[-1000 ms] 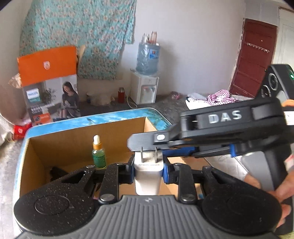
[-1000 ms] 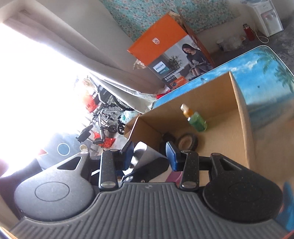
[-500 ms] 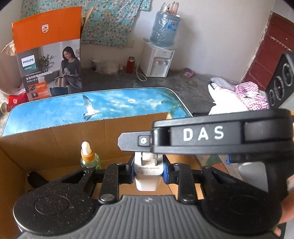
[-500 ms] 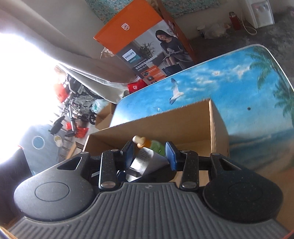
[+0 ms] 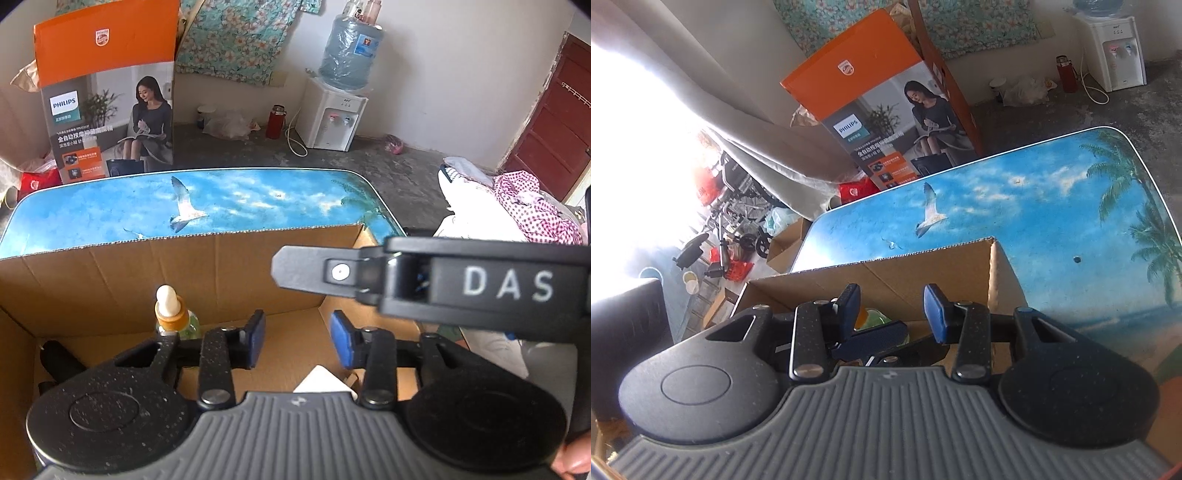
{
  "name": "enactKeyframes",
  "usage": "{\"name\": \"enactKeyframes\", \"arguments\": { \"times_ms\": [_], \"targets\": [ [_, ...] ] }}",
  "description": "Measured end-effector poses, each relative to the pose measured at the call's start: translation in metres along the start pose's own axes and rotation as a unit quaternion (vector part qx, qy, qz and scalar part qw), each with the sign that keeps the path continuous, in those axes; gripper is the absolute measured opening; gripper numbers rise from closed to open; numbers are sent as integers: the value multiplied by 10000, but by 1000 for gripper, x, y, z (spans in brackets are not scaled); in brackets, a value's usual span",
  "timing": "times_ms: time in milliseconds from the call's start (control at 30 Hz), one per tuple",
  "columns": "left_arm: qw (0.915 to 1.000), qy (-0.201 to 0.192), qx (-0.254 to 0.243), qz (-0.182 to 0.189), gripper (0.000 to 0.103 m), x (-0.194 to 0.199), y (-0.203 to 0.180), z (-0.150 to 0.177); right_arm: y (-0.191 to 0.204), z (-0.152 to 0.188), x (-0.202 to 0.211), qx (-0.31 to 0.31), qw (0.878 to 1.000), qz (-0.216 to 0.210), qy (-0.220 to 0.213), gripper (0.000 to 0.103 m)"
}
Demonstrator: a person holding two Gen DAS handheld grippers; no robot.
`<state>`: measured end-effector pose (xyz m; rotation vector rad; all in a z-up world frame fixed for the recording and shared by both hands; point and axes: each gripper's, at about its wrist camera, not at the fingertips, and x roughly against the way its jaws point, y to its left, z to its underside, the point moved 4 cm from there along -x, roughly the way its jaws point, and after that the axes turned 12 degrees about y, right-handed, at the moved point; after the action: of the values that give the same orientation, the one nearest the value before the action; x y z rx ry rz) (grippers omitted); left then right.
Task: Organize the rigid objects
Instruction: 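Lift the white charger over the box and open the right gripper, then move the right gripper back toward the gold-lidded jar on the table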
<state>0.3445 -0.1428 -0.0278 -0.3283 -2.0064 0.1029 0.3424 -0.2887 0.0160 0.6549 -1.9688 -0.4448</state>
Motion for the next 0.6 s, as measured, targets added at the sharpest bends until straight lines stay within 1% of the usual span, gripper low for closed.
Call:
{"name": "enactKeyframes", "arguments": {
  "times_ms": [67,167,267,300,367,433,500,600],
  "targets": [
    [10000,-27,-32,-16,46,5,-2,2,-1,2,7,-28,10000,-32,-80,38],
    [10000,-51,-78,-34,53,15,-5,7,-1,5,20,-61,9997,-60,-214,38],
    [9998,-131,-143,-36,60,33,-8,14,2,10,39,-96,9992,-157,-350,38],
    [9998,-153,-156,-30,65,39,-9,18,4,12,47,-81,9990,-200,-403,38],
    [9995,-242,-187,26,68,55,-9,27,10,19,64,-26,9984,-268,-506,39],
    [9993,-302,-216,100,75,71,-10,37,17,29,82,36,9976,-344,-592,39],
    [9988,-385,-260,180,79,87,-9,49,25,42,99,96,9969,-426,-661,40],
    [9979,-496,-317,274,85,110,-6,73,38,70,121,171,9955,-554,-749,43]
  ]
}}
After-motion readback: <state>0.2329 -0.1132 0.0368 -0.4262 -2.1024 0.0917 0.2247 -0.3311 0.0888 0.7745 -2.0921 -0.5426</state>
